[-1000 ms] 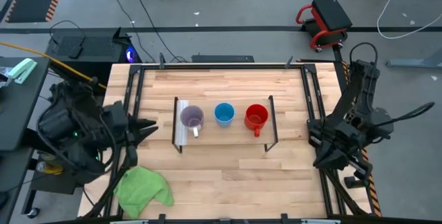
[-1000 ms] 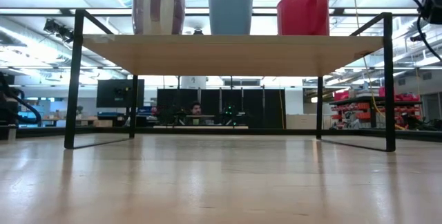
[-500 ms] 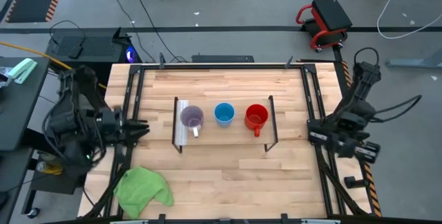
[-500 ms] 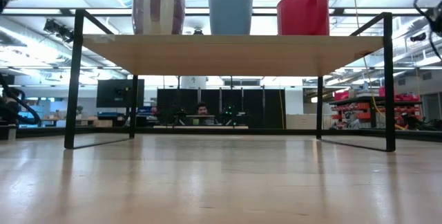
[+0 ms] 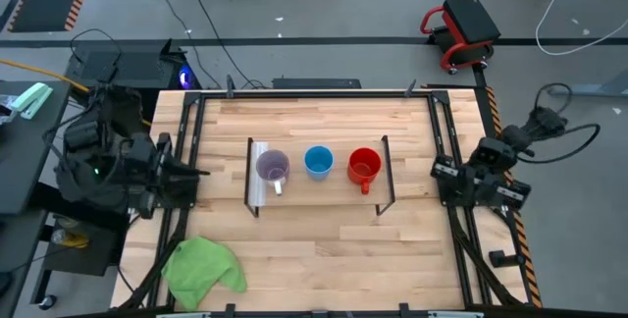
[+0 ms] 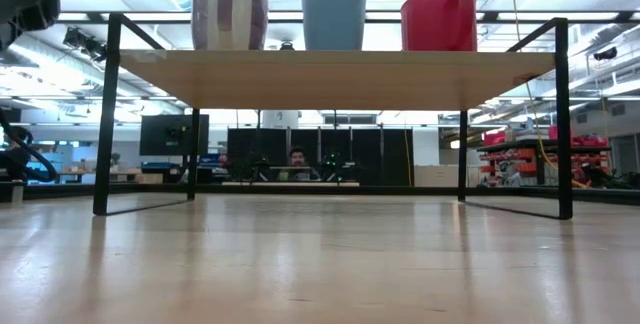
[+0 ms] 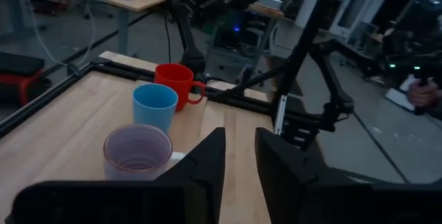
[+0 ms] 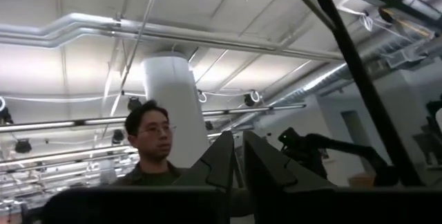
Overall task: Stack small to large cups/mugs on shelf
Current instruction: Return to Home Position
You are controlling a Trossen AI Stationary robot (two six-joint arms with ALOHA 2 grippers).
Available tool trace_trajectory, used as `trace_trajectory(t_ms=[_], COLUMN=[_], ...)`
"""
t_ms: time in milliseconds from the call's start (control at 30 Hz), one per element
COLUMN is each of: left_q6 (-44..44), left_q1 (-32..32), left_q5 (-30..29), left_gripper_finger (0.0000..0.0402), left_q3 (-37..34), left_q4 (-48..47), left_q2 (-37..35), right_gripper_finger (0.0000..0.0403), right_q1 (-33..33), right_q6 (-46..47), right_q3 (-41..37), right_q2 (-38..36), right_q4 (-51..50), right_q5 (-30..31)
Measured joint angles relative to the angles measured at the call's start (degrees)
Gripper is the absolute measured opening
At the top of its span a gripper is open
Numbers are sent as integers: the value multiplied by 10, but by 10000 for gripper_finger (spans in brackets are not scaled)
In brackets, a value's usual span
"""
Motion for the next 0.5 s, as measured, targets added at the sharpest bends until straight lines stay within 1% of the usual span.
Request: trace_trajectory(t_ms=[133, 333, 400, 500], left_q6=[37, 140, 146, 141], left_q1=[0, 0, 0, 0], left_q5=[15, 18, 17, 16], left_gripper_finger=[83, 82, 85, 89], left_q3=[0, 0, 0, 1], left_q4=[10, 33, 40, 40], left_q2=[-37, -95, -114, -129], right_gripper_finger=[39, 39, 39, 39], right_q1=[-78, -177, -198, -211], right_q6=[35, 81, 101, 113], right_q3=[0, 0, 0, 0], right_q2=[-16, -21, -20, -19], right_q4=[4, 3, 3, 3], right_q5=[-55, -95, -101, -102])
